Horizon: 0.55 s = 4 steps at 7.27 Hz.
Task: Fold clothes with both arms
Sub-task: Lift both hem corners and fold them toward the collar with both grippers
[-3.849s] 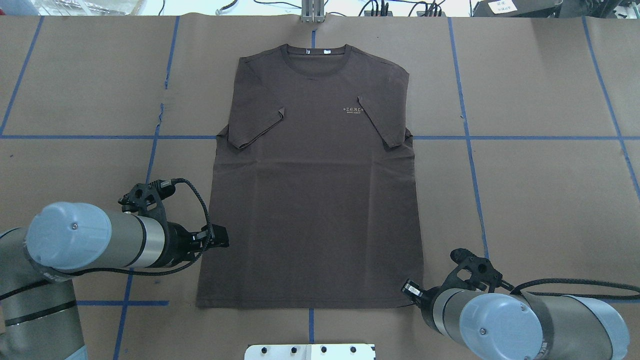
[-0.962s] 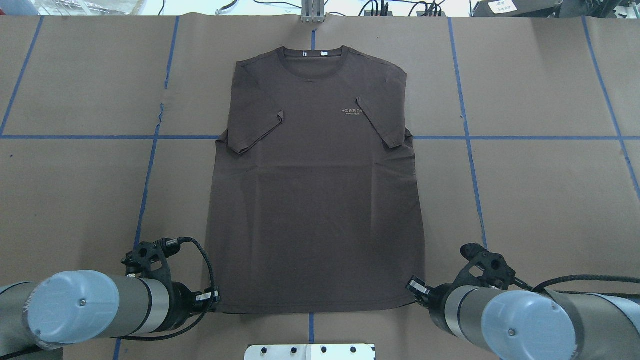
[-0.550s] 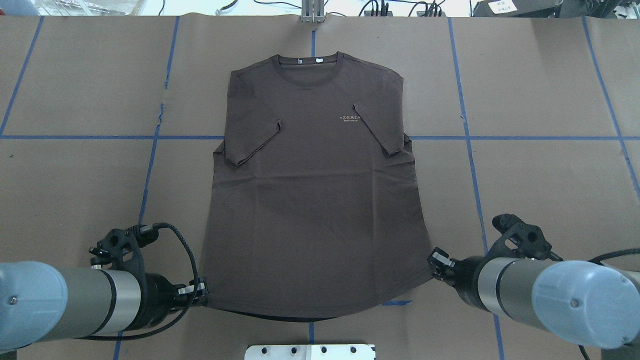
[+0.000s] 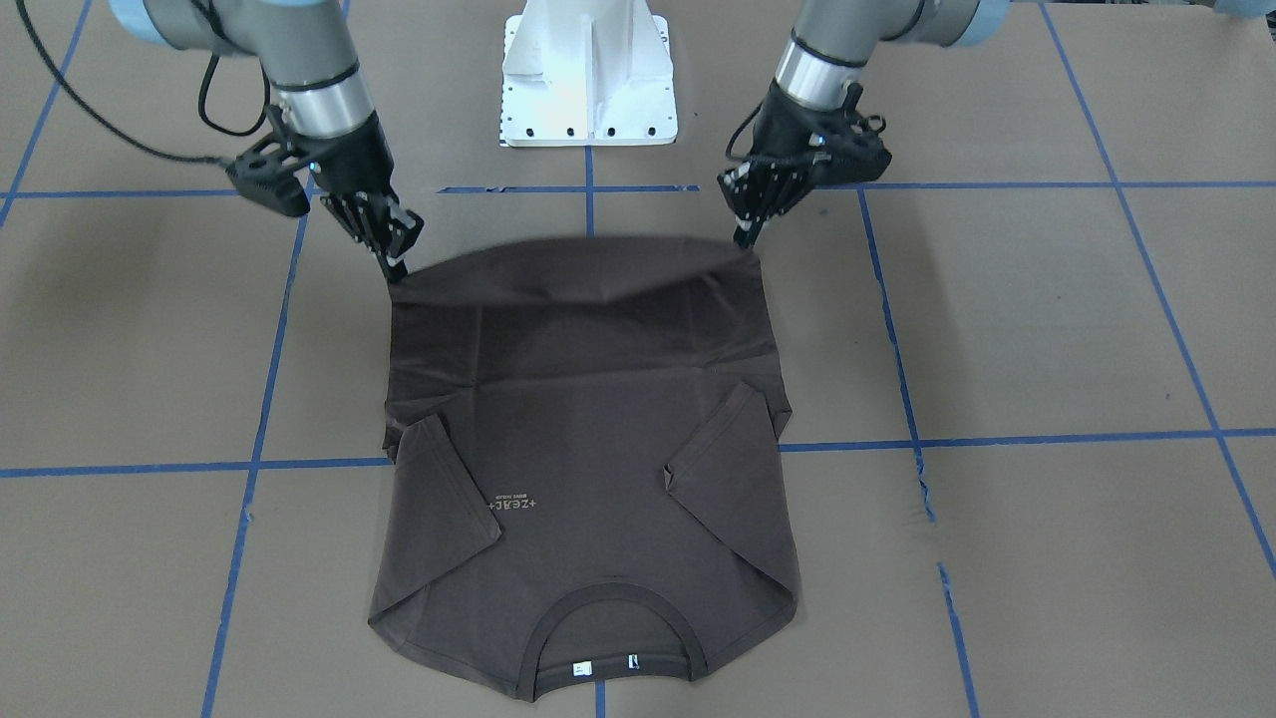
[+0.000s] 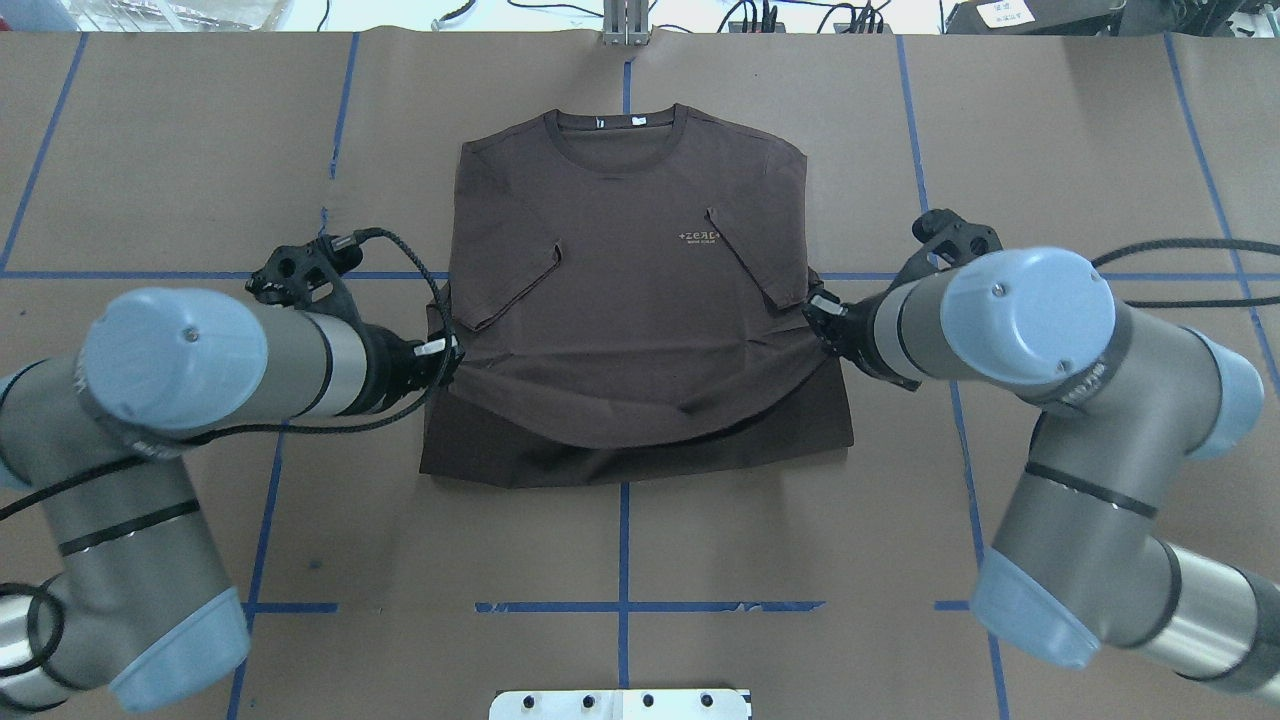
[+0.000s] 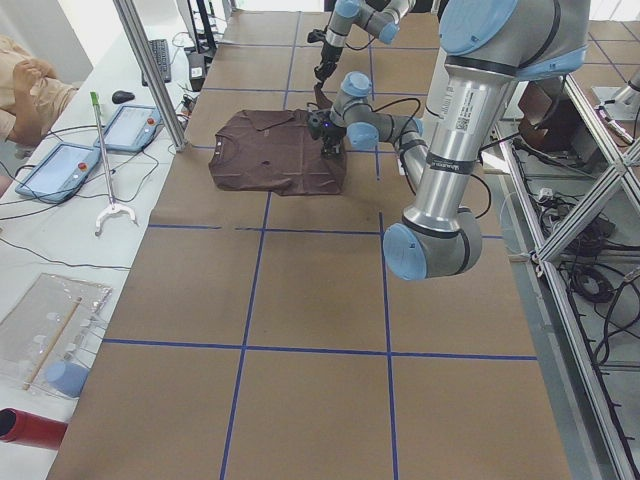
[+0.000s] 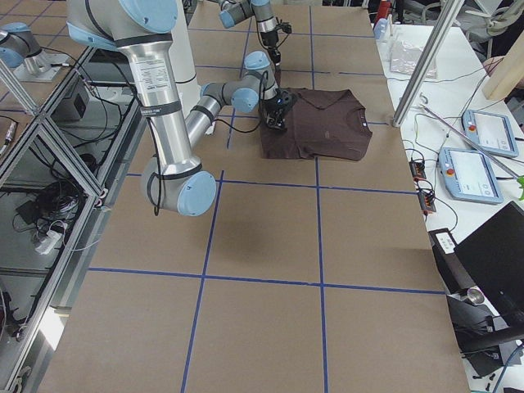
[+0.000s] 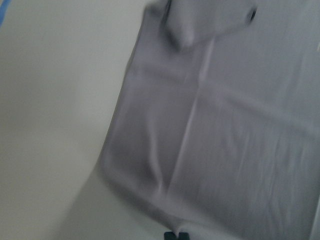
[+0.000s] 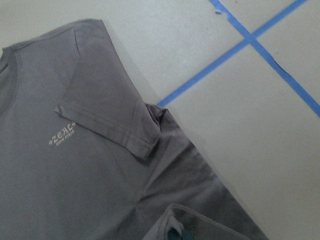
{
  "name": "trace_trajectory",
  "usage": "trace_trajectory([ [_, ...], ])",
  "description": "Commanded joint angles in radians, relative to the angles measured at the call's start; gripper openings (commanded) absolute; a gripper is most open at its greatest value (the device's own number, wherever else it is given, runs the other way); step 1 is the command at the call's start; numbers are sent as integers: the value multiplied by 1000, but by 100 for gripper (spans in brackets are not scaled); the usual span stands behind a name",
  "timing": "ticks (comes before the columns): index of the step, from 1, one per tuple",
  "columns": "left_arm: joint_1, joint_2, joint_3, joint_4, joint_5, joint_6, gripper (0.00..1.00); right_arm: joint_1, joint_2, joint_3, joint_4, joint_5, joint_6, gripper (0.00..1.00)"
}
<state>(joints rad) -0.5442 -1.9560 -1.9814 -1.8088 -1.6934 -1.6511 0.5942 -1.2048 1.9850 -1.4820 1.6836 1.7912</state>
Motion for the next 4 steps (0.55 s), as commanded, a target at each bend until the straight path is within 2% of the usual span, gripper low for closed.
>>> trace_trajectory([
  [1,-109,-115,213,-51,1,74,0,102,167,-269,8,21,-91,0],
  [2,-152,-151,352,-198,8,76,0,136,224,-367,8,22,-108,0],
  [3,-181,-214,506,-281,24,114,0,175,302,-514,56,30,-145,0],
  [4,-187,-257,588,-285,87,152,0,196,329,-600,144,50,-147,0],
])
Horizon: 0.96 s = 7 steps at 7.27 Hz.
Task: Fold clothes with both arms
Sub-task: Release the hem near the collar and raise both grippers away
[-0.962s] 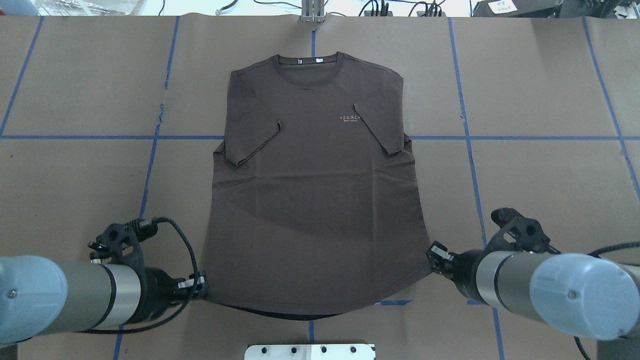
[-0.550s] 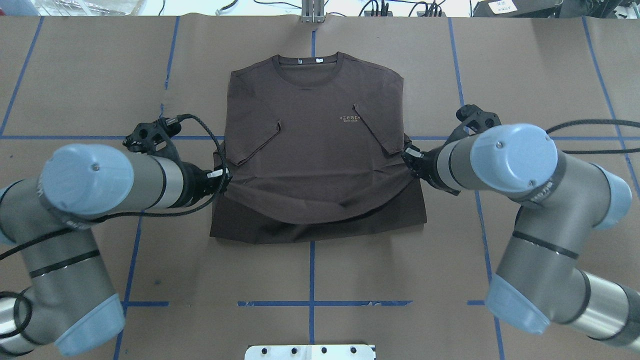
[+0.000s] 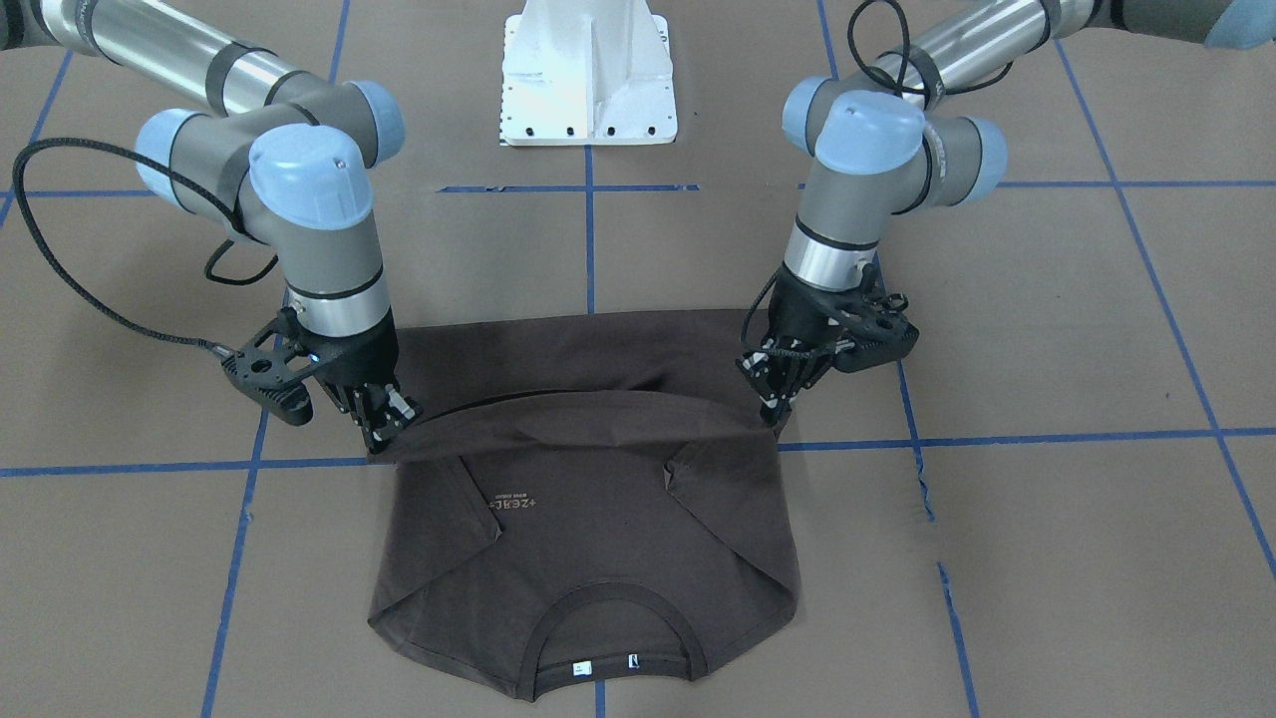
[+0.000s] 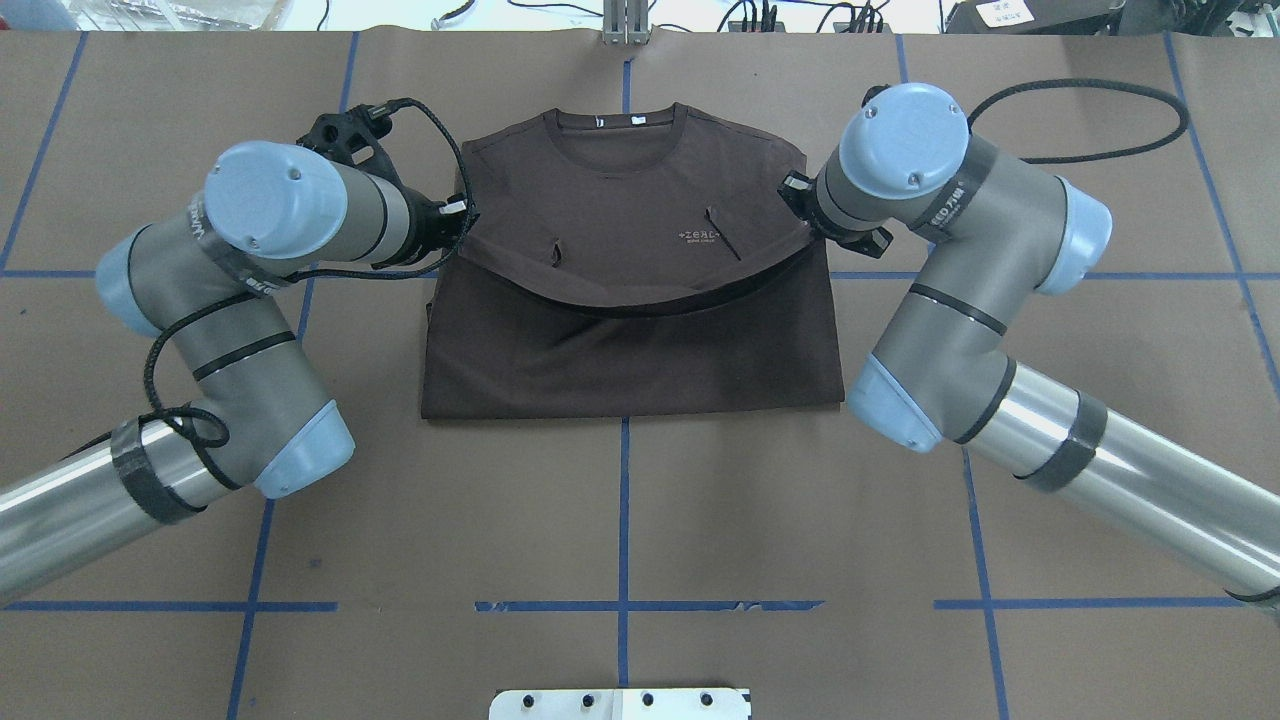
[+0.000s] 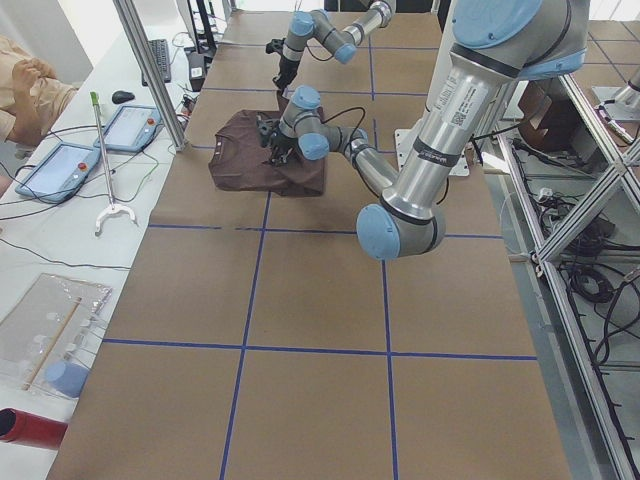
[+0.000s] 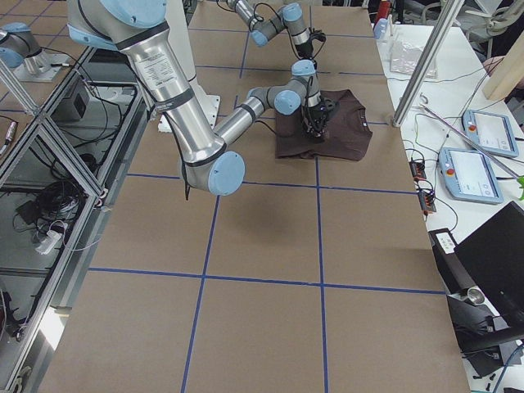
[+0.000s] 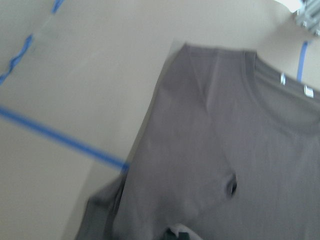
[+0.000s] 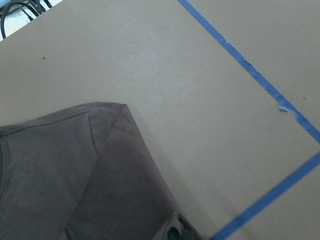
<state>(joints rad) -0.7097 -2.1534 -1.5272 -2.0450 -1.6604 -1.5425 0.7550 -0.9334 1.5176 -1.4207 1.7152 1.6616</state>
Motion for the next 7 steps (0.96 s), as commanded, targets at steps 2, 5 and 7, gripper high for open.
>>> trace_trajectory([
  [2,-40,-79,212,-73,76,96,0,58,151,-284,114,23,-31,0],
  [5,-47,-92,257,-101,77,108,10,76,153,-309,112,17,-60,0],
  [7,-62,-111,265,-101,76,108,10,79,159,-341,153,14,-69,0],
])
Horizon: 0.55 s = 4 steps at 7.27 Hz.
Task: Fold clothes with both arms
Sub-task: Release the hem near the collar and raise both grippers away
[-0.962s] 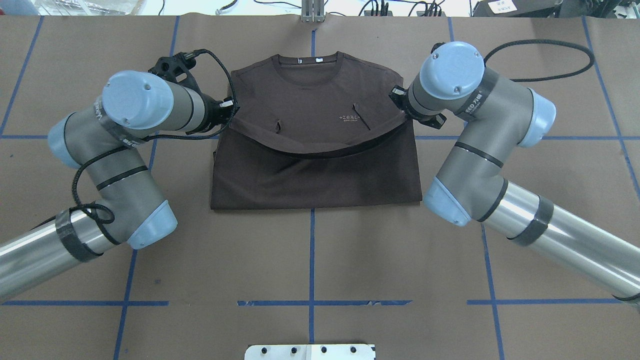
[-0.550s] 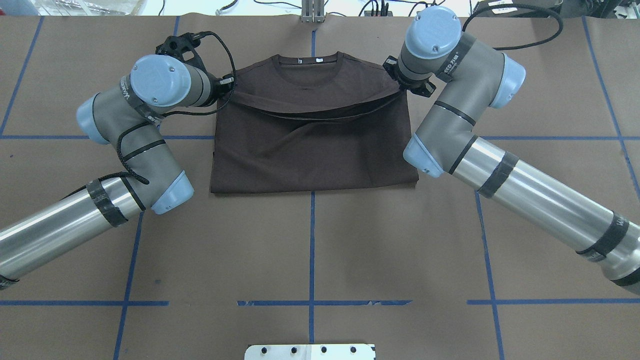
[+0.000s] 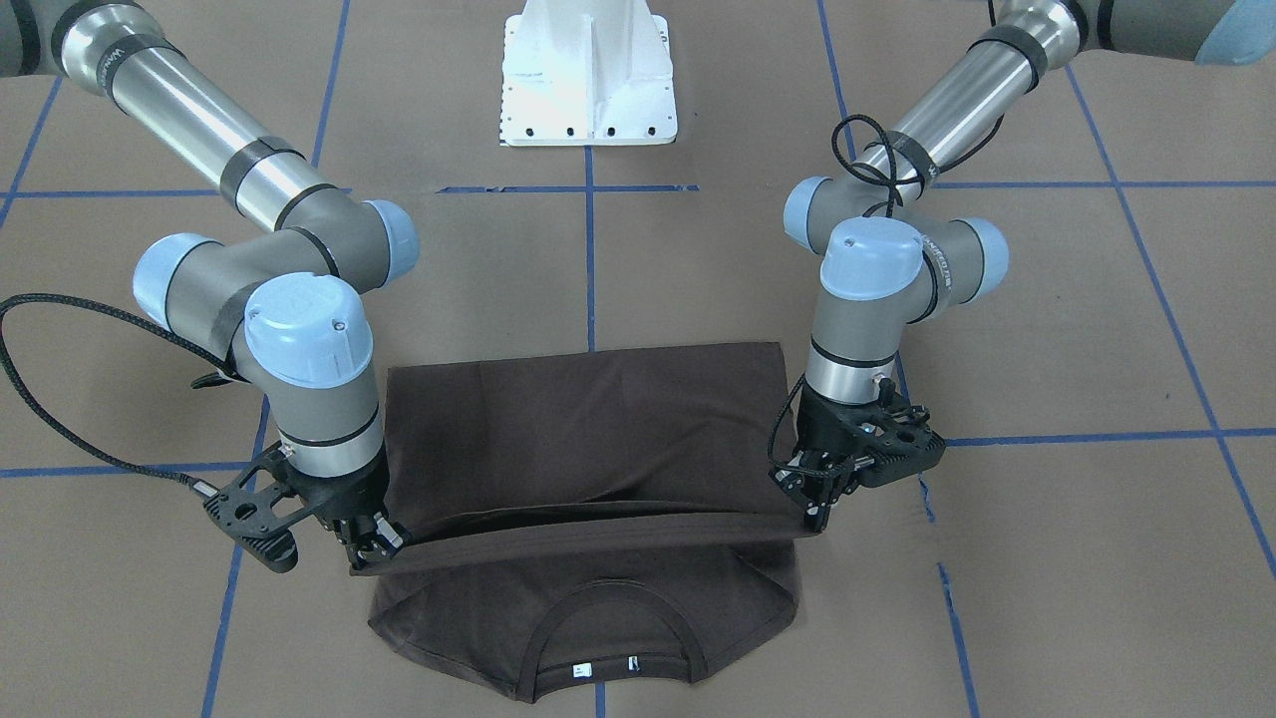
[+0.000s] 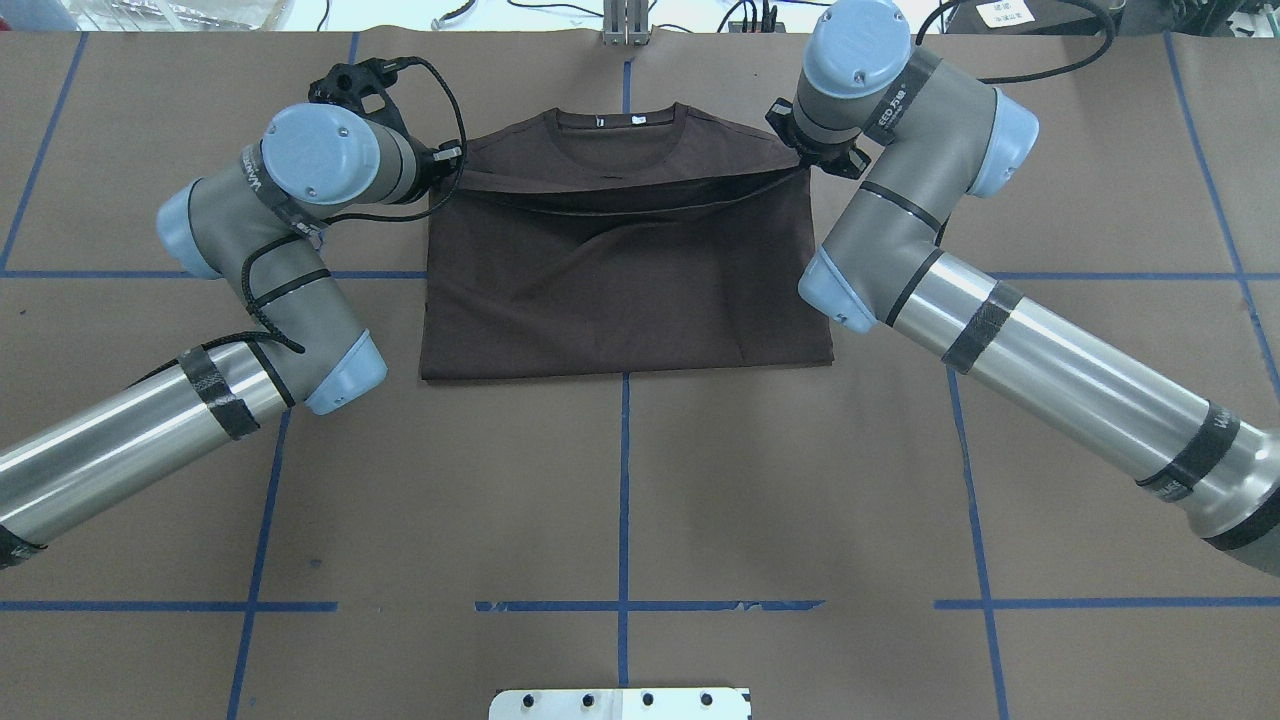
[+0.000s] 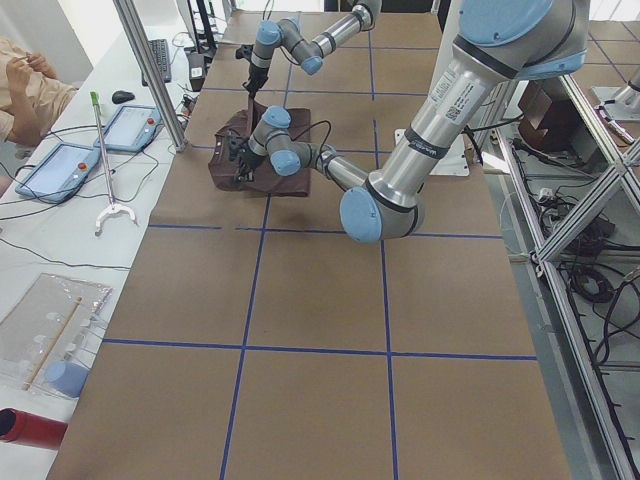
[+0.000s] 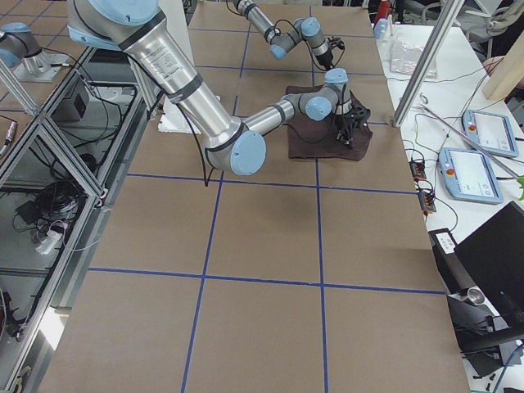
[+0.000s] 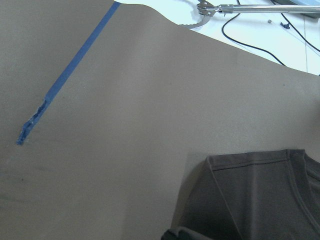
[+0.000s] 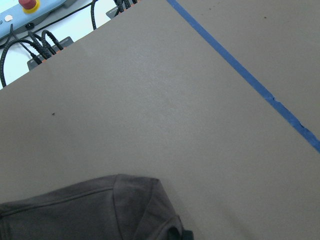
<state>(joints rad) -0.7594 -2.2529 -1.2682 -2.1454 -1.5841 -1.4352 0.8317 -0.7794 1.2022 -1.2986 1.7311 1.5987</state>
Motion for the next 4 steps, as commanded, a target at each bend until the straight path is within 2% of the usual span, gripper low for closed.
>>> trace_trajectory([
  [1,-24,-16,22,-1,-2,18,10,3,5,-56,83,-4,-6,0],
  [4,-41,-72,87,-1,-5,22,13,3,5,-59,88,-5,-8,0],
])
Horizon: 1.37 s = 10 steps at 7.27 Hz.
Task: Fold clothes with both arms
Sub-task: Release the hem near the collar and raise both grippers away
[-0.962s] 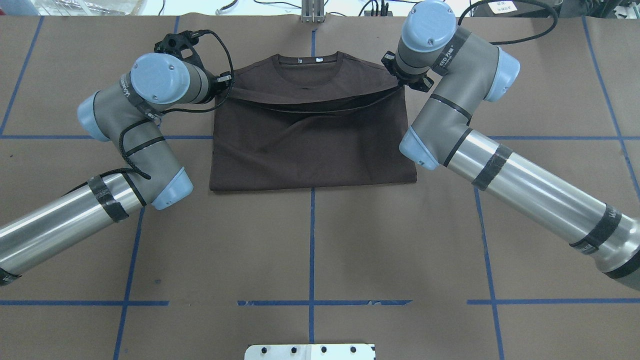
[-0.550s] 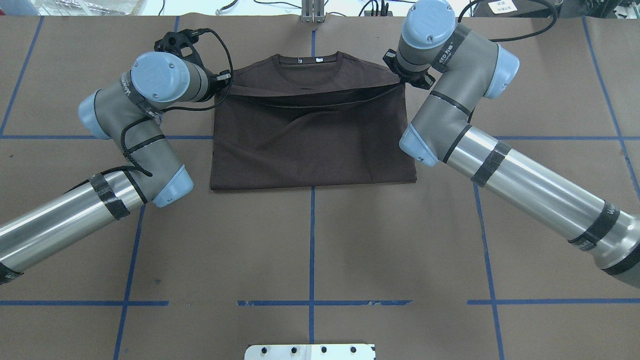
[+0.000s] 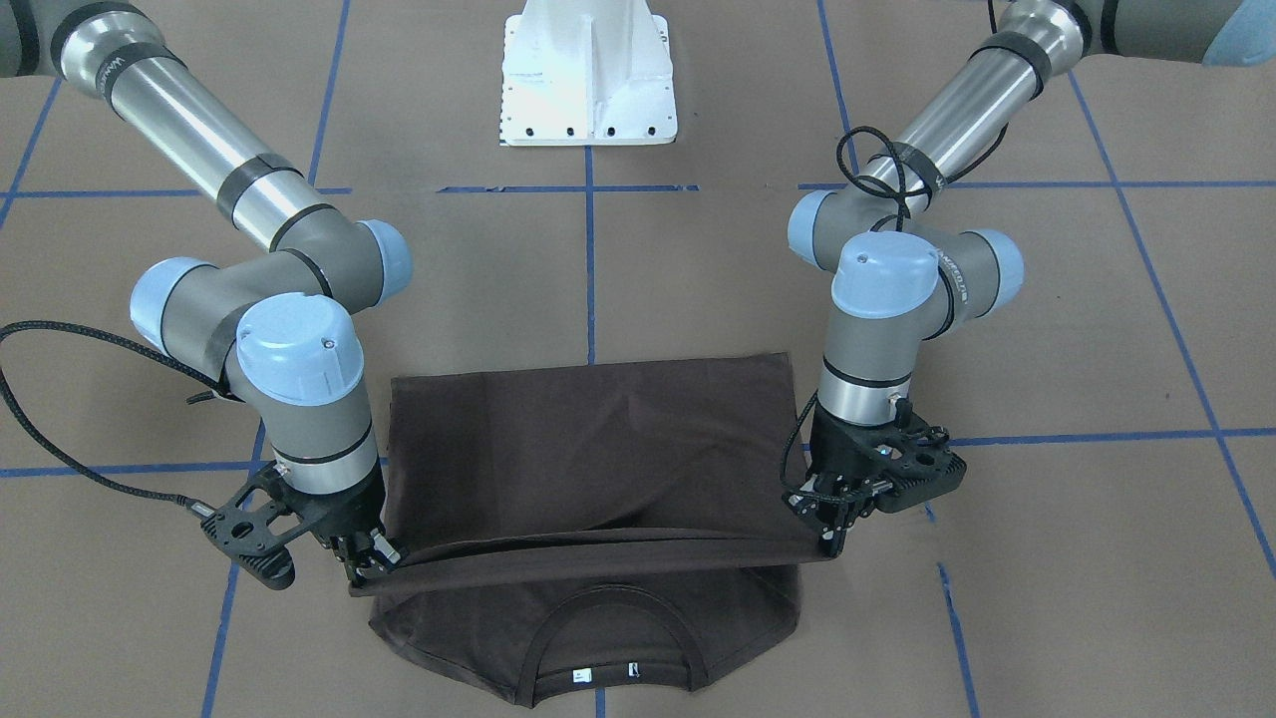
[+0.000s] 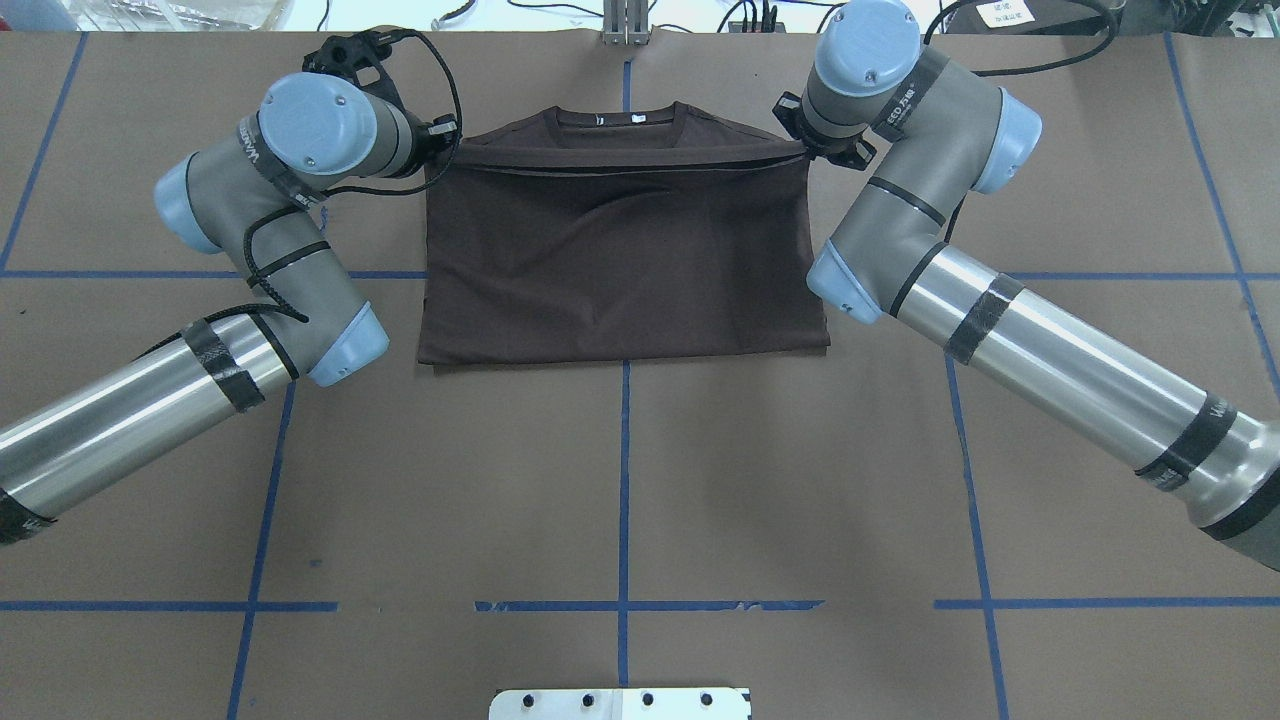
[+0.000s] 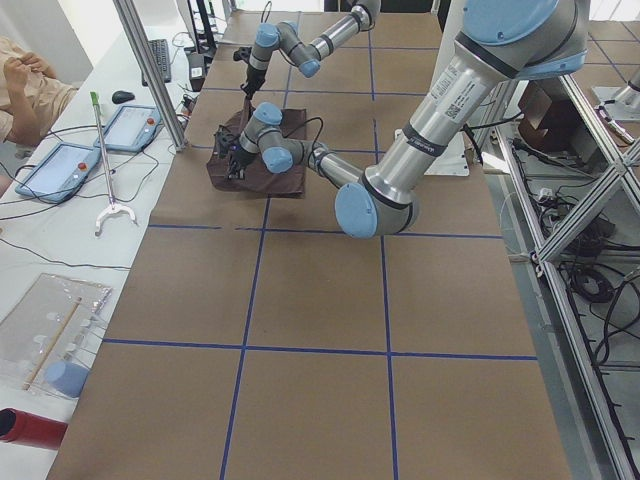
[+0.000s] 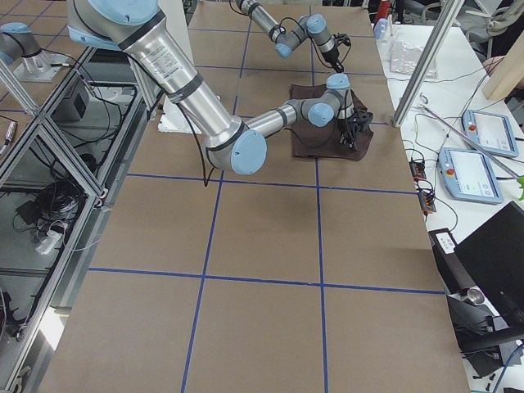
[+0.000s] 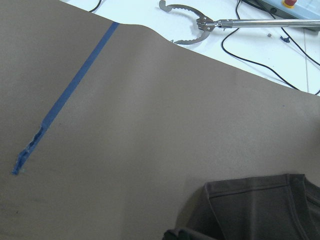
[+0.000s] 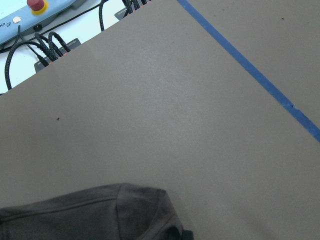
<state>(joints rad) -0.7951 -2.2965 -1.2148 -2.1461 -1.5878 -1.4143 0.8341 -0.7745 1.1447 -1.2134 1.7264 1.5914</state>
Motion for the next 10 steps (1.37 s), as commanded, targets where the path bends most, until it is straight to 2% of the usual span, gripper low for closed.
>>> trace_trajectory([
  [1,-6,-40,55,-6,-1,3,20,-1,0,-2,3,-1,-1,0],
  [2,-6,-41,60,-17,-3,2,28,-4,1,-3,3,-1,-1,52],
  [3,-7,-38,61,-56,-6,2,33,-4,6,4,5,1,1,65],
  [4,-12,-26,57,-102,-18,-1,35,-1,-3,62,-1,28,13,65],
  [5,-15,-23,52,-116,-68,-8,38,-10,-84,160,0,100,21,67],
  [6,-15,-21,52,-118,-77,-9,39,-45,-183,290,-1,114,59,68],
  [7,-18,-20,52,-124,-78,-9,39,-87,-271,381,-1,114,118,69],
  [9,-22,9,52,-182,-77,-8,40,-147,-386,493,8,117,178,71],
  [10,-24,12,52,-184,-75,-8,40,-179,-405,509,9,116,217,71],
])
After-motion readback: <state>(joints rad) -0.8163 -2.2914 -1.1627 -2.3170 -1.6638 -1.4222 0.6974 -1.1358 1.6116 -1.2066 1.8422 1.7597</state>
